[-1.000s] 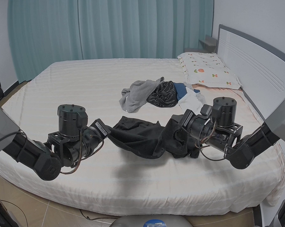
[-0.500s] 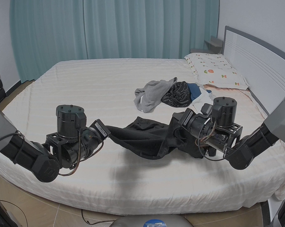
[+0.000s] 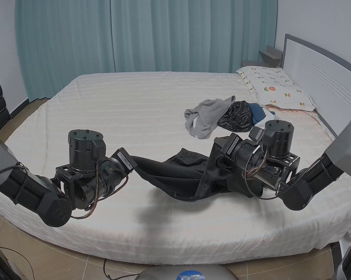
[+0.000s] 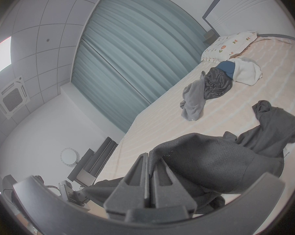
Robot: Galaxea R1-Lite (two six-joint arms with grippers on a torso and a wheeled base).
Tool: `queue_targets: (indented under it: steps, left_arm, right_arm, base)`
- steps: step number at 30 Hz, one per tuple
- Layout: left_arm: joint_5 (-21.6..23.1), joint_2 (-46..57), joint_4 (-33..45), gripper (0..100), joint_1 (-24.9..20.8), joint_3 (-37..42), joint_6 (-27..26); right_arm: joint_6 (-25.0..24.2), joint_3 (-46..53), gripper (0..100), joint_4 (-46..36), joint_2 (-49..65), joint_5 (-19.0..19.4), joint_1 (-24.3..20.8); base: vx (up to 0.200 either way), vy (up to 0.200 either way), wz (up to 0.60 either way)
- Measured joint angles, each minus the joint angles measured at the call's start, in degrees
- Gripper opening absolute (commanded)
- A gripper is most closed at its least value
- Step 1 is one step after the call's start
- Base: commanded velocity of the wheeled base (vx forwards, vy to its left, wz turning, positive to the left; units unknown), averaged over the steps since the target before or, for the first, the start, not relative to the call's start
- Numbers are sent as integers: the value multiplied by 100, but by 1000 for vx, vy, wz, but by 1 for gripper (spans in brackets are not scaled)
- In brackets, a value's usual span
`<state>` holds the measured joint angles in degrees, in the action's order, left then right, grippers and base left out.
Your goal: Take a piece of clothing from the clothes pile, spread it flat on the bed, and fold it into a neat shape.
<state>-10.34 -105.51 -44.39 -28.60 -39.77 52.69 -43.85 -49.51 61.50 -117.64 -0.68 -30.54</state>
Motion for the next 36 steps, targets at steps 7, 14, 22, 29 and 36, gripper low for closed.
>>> queue_targets:
  steps: [7,14,22,29,36]
  left_arm:
    - [-2,41,10,0,-6,-4,-9]
    - [0,63,10,0,-9,27,-15]
    - [-2,61,21,0,-4,46,-90]
    - [2,60,21,0,-6,68,-104]
    - [0,61,21,0,-6,72,-105]
  right_arm:
    - [4,4,0,68,39,-11,-2]
    - [35,26,0,82,63,-10,2]
    - [39,30,0,82,50,-5,-5]
    - [44,30,0,79,22,0,9]
    - [44,28,0,77,2,-2,20]
  base:
    - [0,200,0]
    - [0,200,0]
    - [0,200,0]
    - [0,200,0]
    - [0,200,0]
